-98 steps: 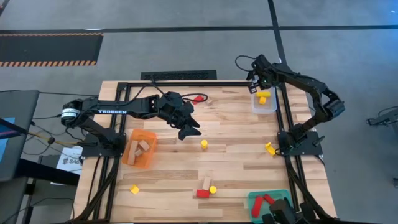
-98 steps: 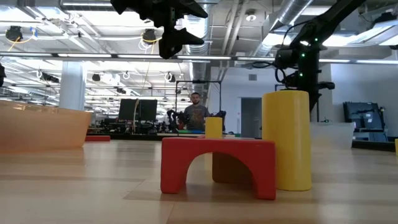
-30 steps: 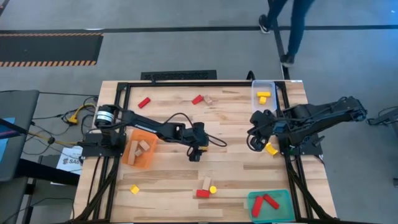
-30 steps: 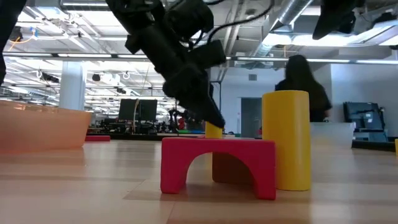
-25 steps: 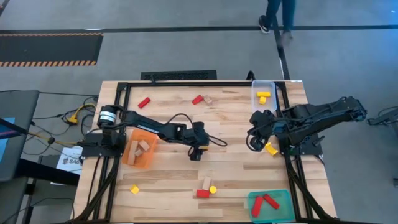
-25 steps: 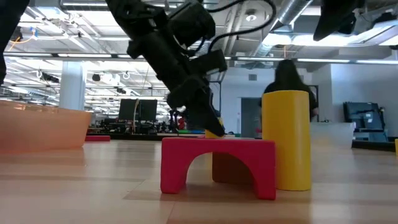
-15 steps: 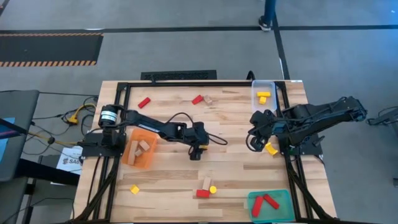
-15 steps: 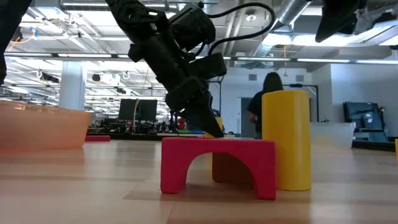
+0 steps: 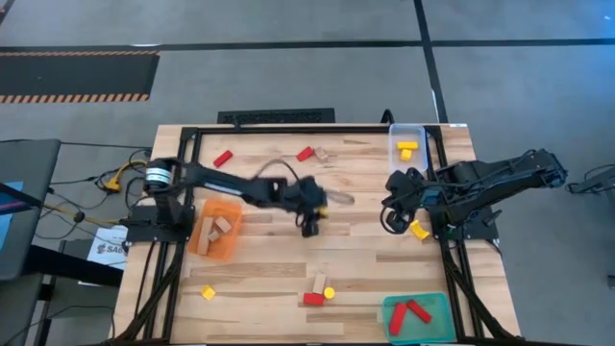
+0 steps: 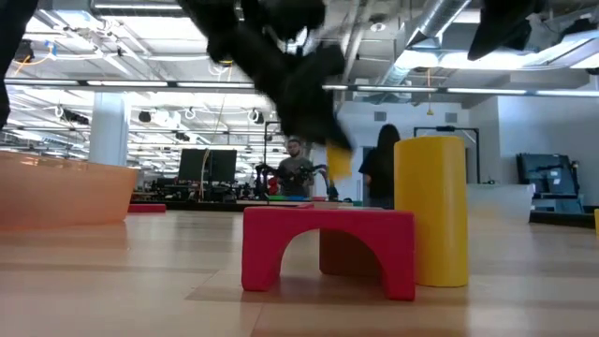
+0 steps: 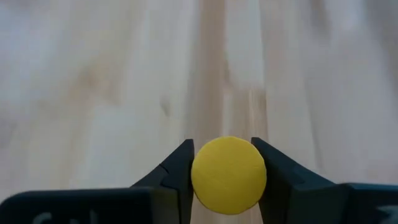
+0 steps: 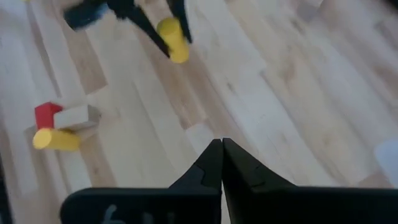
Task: Sort & place blocks by color
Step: Put the yellow block into the transparent bin
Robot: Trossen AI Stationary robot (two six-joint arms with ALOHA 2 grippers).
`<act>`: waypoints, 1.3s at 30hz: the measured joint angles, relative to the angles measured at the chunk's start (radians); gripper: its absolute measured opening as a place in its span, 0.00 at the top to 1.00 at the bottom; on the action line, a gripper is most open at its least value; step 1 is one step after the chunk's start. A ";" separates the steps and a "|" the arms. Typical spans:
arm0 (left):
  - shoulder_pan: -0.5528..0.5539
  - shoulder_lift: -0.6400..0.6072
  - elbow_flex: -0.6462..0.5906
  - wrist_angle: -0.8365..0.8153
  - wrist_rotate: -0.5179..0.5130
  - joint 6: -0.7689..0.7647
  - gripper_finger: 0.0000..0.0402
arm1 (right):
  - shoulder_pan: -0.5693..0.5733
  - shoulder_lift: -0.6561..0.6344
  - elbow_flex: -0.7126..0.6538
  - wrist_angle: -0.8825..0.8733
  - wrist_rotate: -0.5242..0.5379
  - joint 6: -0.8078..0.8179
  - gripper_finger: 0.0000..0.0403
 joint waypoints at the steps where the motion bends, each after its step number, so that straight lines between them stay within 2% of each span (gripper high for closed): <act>1: 0.016 -0.029 0.018 -0.011 -0.001 -0.026 0.76 | 0.000 0.000 0.000 0.009 0.018 -0.007 0.93; 4: 0.069 -0.152 0.009 -0.001 -0.008 -0.171 0.76 | 0.000 0.000 0.000 0.022 0.064 -0.035 0.89; 7: 0.101 -0.308 -0.083 0.131 -0.050 -0.301 0.76 | 0.000 0.000 0.000 0.064 0.083 -0.110 0.85; 11: 0.123 -0.437 -0.298 0.425 -0.048 -0.548 0.76 | 0.000 0.016 0.000 0.232 0.103 -0.255 0.80; 14: 0.127 -0.447 -0.438 0.725 -0.024 -0.772 0.76 | -0.009 0.026 0.000 0.395 0.105 -0.337 0.74; 16: 0.116 -0.442 -0.488 0.864 -0.023 -0.867 0.76 | -0.029 0.040 0.000 0.504 0.103 -0.379 0.67; 19: 0.088 -0.427 -0.511 0.865 -0.050 -0.881 0.76 | -0.081 0.070 0.000 0.645 0.075 -0.414 0.54; 22: 0.058 -0.429 -0.499 0.864 -0.098 -0.833 0.76 | -0.156 0.109 0.000 0.731 -0.091 -0.406 0.40; 25: 0.044 -0.429 -0.493 0.875 -0.095 -0.790 0.76 | -0.226 0.161 0.000 0.784 -0.277 -0.365 0.27; 27: 0.037 -0.429 -0.483 0.880 -0.095 -0.758 0.76 | -0.265 0.195 -0.001 0.807 -0.355 -0.344 0.20; 32: 0.021 -0.429 -0.481 0.874 -0.098 -0.688 0.76 | -0.315 0.277 -0.001 0.851 -0.395 -0.321 0.10; 39: 0.016 -0.429 -0.481 0.865 -0.098 -0.661 0.76 | -0.314 0.351 0.000 0.920 -0.401 -0.317 0.07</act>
